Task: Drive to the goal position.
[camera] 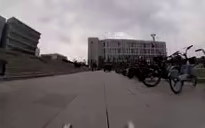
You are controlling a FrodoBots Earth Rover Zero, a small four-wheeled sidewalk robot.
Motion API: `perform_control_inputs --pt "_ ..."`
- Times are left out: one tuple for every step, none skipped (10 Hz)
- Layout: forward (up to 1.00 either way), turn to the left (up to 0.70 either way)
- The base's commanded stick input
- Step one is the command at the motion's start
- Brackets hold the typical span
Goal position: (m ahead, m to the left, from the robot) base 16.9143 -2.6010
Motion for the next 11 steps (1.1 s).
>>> perform_control_inputs --pt "0.70 0.00" --pt "0.70 0.00" --pt "0.70 0.00" --pt "0.70 0.00" --pt "0.70 0.00" --pt "0.70 0.00" --pt "0.70 0.00" --pt "0.70 0.00" --pt "0.70 0.00" --pt "0.70 0.00" --pt "0.70 0.00"
